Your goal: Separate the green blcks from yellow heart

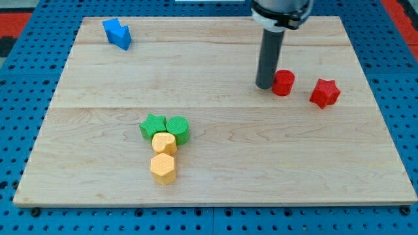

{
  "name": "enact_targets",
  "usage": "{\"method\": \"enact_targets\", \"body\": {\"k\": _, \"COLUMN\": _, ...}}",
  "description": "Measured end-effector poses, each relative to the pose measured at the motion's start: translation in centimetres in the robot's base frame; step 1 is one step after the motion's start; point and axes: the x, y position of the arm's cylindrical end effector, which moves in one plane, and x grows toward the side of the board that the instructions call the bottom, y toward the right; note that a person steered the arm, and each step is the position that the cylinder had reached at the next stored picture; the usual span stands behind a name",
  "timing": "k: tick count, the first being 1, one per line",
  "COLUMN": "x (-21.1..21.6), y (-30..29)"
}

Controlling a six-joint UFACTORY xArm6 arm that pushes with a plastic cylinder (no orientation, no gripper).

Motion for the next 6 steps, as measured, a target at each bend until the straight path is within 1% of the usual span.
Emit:
{"method": "enact_targets", "body": {"k": 1, "x": 0.0, "y": 1.3}}
{"method": "enact_targets", "body": {"k": 2, "x": 0.0, "y": 3.8}}
{"method": "enact_targets", "body": {"k": 4, "x": 0.4, "y": 5.0}}
{"method": "enact_targets", "body": {"k": 5, "x": 0.3, "y": 4.5}}
{"method": "enact_targets", "body": {"k": 6, "x": 0.2, "y": -0.1}}
